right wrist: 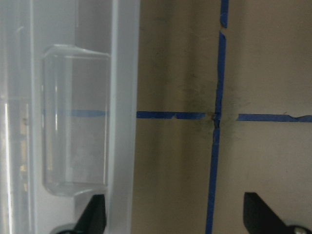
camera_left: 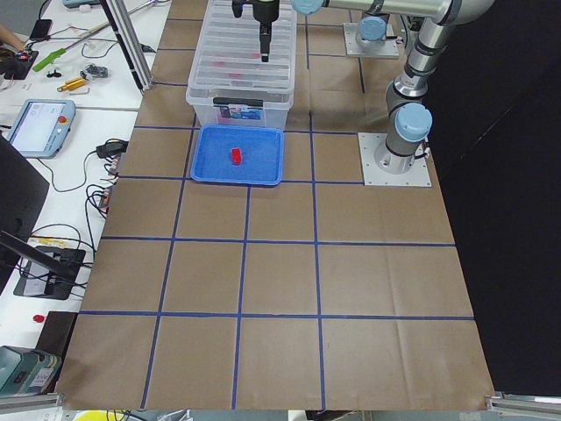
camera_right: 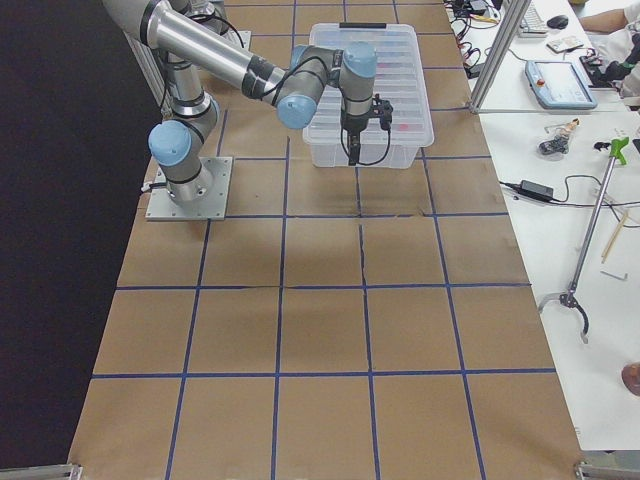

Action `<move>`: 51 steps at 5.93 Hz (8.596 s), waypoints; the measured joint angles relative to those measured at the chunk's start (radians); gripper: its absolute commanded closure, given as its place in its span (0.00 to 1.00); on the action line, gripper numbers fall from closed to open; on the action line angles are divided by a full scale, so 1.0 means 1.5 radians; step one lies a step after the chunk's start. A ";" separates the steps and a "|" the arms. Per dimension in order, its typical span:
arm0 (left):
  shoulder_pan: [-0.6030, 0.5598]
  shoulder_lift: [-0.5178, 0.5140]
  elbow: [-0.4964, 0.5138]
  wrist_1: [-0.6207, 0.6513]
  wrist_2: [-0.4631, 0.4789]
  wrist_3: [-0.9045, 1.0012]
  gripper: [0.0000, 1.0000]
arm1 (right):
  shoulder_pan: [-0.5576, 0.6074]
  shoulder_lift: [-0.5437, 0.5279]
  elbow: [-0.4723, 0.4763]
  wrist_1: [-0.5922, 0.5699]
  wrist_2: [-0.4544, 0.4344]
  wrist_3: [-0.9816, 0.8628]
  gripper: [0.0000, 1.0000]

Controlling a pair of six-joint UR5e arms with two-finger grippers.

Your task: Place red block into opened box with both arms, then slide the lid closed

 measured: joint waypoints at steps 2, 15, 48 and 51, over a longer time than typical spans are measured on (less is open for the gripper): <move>0.000 0.000 0.000 0.000 0.000 0.000 0.01 | -0.059 0.000 -0.003 -0.002 -0.016 -0.061 0.00; 0.156 -0.090 -0.080 0.146 -0.022 1.030 0.01 | 0.094 -0.066 -0.220 0.284 0.011 0.287 0.00; -0.001 -0.162 0.049 -0.014 -0.150 0.947 0.02 | -0.109 -0.017 -0.208 0.261 0.012 -0.063 0.00; 0.006 -0.096 0.080 -0.072 -0.017 0.615 0.02 | -0.227 0.081 -0.163 0.145 0.012 -0.208 0.00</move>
